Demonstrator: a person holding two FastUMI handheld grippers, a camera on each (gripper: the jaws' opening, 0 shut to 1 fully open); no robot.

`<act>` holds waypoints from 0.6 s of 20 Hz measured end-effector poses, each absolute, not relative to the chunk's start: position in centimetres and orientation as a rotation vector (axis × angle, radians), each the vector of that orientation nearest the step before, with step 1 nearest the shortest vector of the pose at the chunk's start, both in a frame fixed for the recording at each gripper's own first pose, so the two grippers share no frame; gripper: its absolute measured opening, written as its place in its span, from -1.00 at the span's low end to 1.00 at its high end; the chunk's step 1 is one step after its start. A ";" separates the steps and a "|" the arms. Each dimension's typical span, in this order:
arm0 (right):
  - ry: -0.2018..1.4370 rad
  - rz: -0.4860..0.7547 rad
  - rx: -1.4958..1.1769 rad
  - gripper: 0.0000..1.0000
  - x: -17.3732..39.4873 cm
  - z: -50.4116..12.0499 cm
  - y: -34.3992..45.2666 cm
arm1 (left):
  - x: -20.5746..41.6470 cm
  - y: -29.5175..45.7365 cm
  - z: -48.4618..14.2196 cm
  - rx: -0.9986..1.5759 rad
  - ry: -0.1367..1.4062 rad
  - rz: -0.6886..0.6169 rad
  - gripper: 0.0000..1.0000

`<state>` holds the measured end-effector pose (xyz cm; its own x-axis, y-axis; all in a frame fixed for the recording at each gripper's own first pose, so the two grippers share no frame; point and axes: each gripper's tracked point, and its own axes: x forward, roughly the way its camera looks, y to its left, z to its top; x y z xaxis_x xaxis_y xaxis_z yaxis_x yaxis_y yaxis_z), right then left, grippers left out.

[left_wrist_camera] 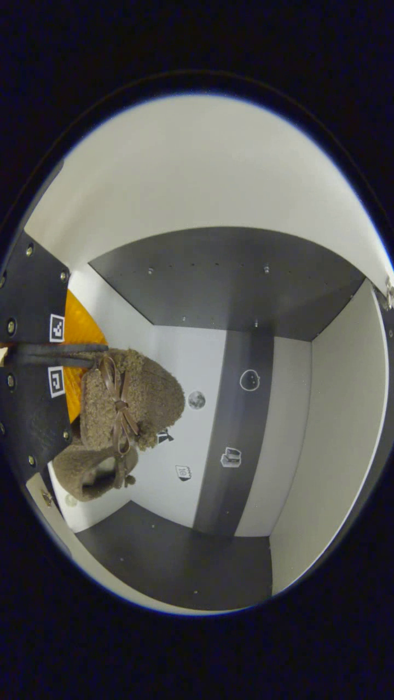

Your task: Grab one shoe with the right hand and put it into the shoe cabinet, grab the other shoe with the left hand and put it into the shoe cabinet; then close the right door with the right hand and the left door with the left hand.

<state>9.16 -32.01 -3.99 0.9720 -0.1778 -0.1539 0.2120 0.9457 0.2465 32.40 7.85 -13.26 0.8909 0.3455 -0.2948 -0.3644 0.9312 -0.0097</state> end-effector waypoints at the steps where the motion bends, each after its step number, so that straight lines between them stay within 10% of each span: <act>1: 0.131 -0.214 0.266 0.96 8.8 -4.1 -32.4 | 34.1 7.6 -12.9 -0.067 0.280 0.362 -0.98; 12: 0.122 -0.300 0.274 0.96 7.4 -4.6 -35.6 | 43.2 6.4 -16.5 -0.095 0.294 0.293 -0.98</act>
